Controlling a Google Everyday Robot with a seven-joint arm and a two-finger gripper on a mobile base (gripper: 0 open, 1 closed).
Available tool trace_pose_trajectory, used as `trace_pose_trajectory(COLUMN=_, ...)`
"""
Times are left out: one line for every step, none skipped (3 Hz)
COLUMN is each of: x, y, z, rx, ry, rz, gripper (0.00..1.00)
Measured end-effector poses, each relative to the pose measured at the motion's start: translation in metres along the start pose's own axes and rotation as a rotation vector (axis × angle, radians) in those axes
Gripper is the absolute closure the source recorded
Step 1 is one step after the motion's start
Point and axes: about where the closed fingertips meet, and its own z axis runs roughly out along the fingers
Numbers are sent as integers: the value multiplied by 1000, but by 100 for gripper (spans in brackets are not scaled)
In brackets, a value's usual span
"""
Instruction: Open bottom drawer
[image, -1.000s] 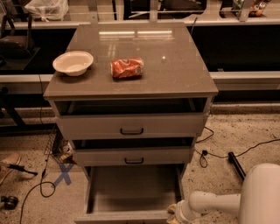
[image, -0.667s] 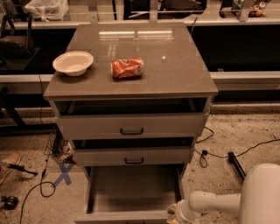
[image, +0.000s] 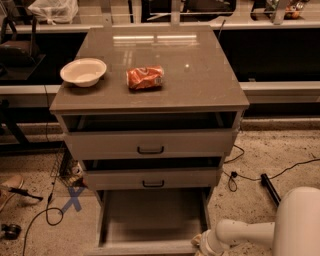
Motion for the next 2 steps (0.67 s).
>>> trace_pose_trajectory(x=-1, y=-5, z=-19, rx=31, ry=-39, rz=-6, gripper=0)
trace_pose_trajectory(x=-4, y=-20, z=-56, rx=97, ry=-94, rz=-23, gripper=0)
